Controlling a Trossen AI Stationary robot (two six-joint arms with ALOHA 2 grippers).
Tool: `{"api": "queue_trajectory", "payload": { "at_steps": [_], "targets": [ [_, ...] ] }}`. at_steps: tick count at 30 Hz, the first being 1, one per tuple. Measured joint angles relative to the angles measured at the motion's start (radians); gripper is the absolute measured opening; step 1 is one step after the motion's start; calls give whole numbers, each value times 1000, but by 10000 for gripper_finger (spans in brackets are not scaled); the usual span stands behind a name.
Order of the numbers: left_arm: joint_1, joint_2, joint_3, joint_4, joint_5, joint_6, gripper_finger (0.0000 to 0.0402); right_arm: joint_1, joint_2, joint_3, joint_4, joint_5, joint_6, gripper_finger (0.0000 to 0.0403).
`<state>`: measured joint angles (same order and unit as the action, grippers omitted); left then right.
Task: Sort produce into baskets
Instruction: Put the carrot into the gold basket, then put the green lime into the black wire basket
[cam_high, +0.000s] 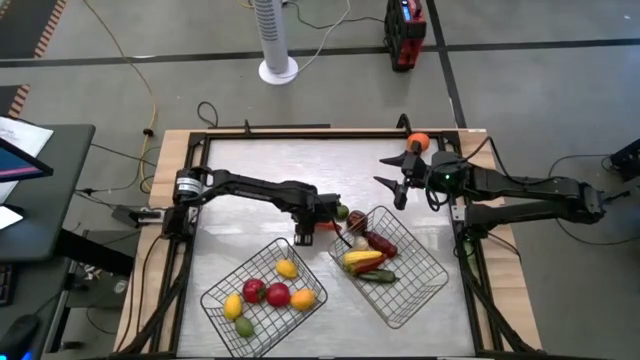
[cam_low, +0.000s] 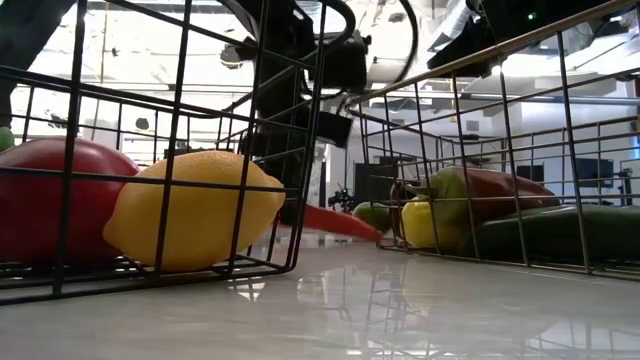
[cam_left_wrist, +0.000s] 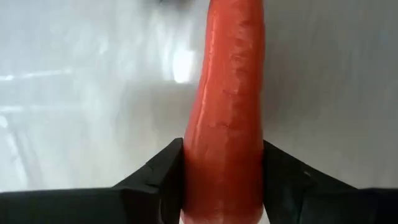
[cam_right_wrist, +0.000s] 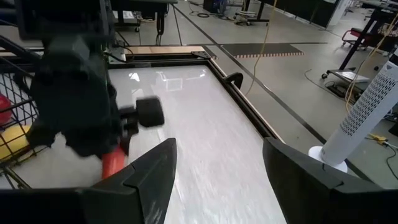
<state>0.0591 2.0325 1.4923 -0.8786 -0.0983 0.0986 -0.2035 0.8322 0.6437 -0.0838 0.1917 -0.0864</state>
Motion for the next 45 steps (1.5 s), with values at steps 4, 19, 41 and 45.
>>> {"api": "queue_trajectory", "payload": {
  "at_steps": [4, 19, 41, 45],
  "targets": [
    [9, -52, 37, -72, -43, 11, 170, -1, 0, 0, -3, -1, 0, 268],
    [-17, -274, 45, 194, 93, -113, 164, -9, -15, 0, -22, 23, -16, 268],
    [-113, -61, 44, 687, 193, -125, 258, -9, -259, -28, -143, 99, 3, 268],
    [-92, -80, 90, 561, 134, -34, 300, -6, -257, -27, -145, 99, 18, 268]
  ]
}}
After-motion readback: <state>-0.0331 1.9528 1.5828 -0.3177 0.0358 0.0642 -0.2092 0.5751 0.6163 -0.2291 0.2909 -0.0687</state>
